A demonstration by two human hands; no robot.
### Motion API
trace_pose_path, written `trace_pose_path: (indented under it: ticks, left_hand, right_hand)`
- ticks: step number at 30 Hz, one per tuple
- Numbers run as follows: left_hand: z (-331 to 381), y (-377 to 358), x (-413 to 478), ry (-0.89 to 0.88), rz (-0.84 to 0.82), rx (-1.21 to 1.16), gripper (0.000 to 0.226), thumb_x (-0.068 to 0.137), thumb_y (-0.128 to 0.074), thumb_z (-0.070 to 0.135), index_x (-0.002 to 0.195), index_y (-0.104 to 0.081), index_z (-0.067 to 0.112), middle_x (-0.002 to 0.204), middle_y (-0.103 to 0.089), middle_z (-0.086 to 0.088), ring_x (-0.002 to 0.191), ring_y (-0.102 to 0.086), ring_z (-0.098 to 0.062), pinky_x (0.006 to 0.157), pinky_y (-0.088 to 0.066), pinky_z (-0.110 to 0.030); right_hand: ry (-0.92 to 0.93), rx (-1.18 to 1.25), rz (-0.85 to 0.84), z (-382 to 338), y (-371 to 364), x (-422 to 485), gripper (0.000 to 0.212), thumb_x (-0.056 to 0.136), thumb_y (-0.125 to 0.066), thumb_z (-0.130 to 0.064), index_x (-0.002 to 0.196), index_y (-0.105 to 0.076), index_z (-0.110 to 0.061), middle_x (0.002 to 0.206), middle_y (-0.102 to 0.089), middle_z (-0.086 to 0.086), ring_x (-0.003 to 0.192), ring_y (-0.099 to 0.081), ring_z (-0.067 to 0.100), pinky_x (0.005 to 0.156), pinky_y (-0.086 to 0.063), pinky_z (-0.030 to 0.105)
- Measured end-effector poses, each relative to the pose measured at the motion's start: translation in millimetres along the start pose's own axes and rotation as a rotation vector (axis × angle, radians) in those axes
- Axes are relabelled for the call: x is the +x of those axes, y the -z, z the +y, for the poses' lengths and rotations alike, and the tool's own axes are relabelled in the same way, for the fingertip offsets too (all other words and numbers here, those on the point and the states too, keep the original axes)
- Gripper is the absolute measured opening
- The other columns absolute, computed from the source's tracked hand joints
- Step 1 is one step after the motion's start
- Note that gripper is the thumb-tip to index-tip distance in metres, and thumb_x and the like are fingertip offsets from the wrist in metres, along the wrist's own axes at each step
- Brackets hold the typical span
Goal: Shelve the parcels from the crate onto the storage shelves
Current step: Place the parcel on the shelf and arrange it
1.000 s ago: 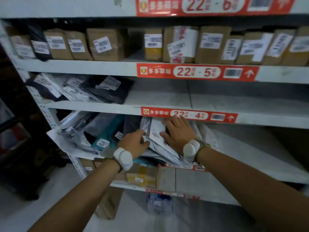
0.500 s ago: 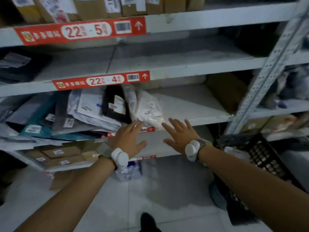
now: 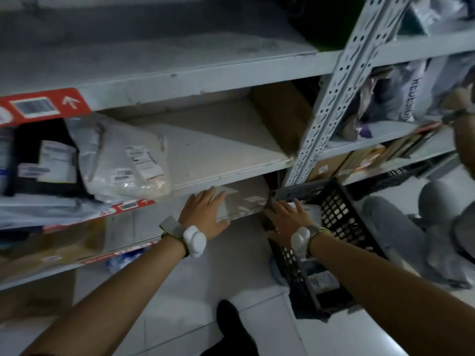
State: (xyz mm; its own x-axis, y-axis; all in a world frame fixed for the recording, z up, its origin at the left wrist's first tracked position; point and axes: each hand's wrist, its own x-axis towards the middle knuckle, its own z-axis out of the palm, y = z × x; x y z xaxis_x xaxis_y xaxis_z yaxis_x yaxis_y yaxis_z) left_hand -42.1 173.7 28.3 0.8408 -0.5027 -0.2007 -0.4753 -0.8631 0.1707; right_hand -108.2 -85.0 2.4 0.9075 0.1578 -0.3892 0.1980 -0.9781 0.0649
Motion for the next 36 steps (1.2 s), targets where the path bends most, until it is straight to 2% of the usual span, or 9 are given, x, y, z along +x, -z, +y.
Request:
trace_pose_path:
  ticks: [8, 14, 17, 19, 21, 25, 26, 31, 36]
  left_hand:
    - [82.8, -73.8, 89.5, -0.097, -0.255, 0.028, 0.096, 0.087, -0.056, 0.063, 0.158, -0.002, 0.027, 0.165, -0.002, -0.007, 0.151, -0.007, -0.029, 0.121, -0.012, -0.049]
    - [139.7, -145.1, 127.4, -0.043, -0.31, 0.037, 0.11, 0.078, -0.062, 0.069, 0.157, 0.002, 0.028, 0.165, 0.0, -0.008, 0.151, -0.006, -0.033, 0.12, -0.016, -0.05]
    - [172.8, -187.9, 146.5, 0.039, -0.287, -0.016, 0.109, 0.079, -0.048, 0.078, 0.157, 0.005, 0.025, 0.165, 0.002, -0.008, 0.151, -0.007, -0.031, 0.12, -0.016, -0.048]
    - [191.3, -212.9, 157.6, 0.113, -0.254, -0.063, 0.114, 0.069, -0.023, 0.087, 0.157, 0.005, 0.021, 0.165, 0.002, -0.008, 0.152, -0.008, -0.031, 0.12, -0.015, -0.045]
    - [209.7, -244.9, 170.1, 0.172, -0.222, -0.113, 0.117, 0.063, -0.007, 0.085, 0.157, 0.0, 0.017, 0.165, 0.0, -0.01, 0.152, -0.009, -0.031, 0.12, -0.016, -0.046]
    - [226.2, -304.8, 187.2, 0.232, -0.077, -0.128, 0.096, 0.089, -0.013, 0.076, 0.146, -0.042, 0.004, 0.149, -0.044, -0.019, 0.134, -0.047, -0.04, 0.102, -0.044, -0.049]
    - [227.6, -304.2, 186.2, 0.237, -0.058, -0.135, 0.092, 0.092, -0.016, 0.072, 0.143, -0.047, 0.001, 0.146, -0.048, -0.02, 0.132, -0.049, -0.04, 0.101, -0.044, -0.047]
    - [236.6, -346.6, 198.0, 0.307, 0.225, -0.092, 0.083, 0.092, -0.037, 0.057, 0.151, -0.028, -0.001, 0.158, -0.025, -0.023, 0.147, -0.023, -0.039, 0.116, -0.025, -0.049]
    - [237.4, -358.3, 199.7, 0.38, 0.275, -0.108, 0.087, 0.089, -0.05, 0.049, 0.154, -0.02, 0.001, 0.161, -0.018, -0.022, 0.148, -0.02, -0.038, 0.118, -0.021, -0.052]
  right_hand:
    - [-0.16, 0.09, -0.211, 104.2, -80.0, -19.0, 0.07, 0.097, -0.035, -0.062, 0.156, -0.018, -0.027, 0.166, -0.008, 0.006, 0.152, -0.005, 0.027, 0.121, 0.0, 0.055]
    - [-0.156, 0.143, -0.273, 166.6, -141.9, -15.4, 0.071, 0.097, -0.043, -0.056, 0.155, -0.02, -0.023, 0.164, -0.013, 0.007, 0.151, -0.01, 0.03, 0.121, -0.005, 0.056]
    - [-0.104, 0.144, -0.291, 201.8, -182.7, -3.7, 0.07, 0.096, -0.047, -0.053, 0.153, -0.022, -0.022, 0.16, -0.018, 0.008, 0.148, -0.014, 0.032, 0.12, -0.009, 0.058]
    - [-0.077, 0.144, -0.314, 221.9, -206.6, 5.9, 0.071, 0.097, -0.049, -0.05, 0.154, -0.02, -0.019, 0.16, -0.017, 0.01, 0.149, -0.014, 0.033, 0.12, -0.011, 0.056]
    - [-0.081, 0.169, -0.362, 243.9, -233.7, 18.7, 0.073, 0.097, -0.049, -0.048, 0.155, -0.017, -0.017, 0.162, -0.013, 0.011, 0.15, -0.013, 0.035, 0.12, -0.011, 0.055]
    - [-0.113, 0.226, -0.373, 269.3, -284.9, 49.0, 0.071, 0.097, -0.05, -0.043, 0.155, -0.018, -0.016, 0.162, -0.016, 0.01, 0.149, -0.015, 0.035, 0.12, -0.017, 0.051]
    - [-0.132, 0.257, -0.371, 269.4, -288.7, 50.2, 0.07, 0.097, -0.05, -0.042, 0.154, -0.019, -0.016, 0.162, -0.017, 0.011, 0.149, -0.016, 0.035, 0.119, -0.02, 0.05]
    - [-0.231, 0.323, -0.312, 279.7, -334.9, 86.8, 0.072, 0.096, -0.05, -0.047, 0.152, -0.018, -0.013, 0.159, -0.022, 0.013, 0.143, -0.029, 0.033, 0.114, -0.031, 0.045]
    - [-0.268, 0.497, -0.173, 279.6, -366.6, 129.8, 0.08, 0.094, -0.051, -0.053, 0.153, -0.017, -0.012, 0.153, -0.03, 0.022, 0.139, -0.035, 0.039, 0.112, -0.033, 0.046]
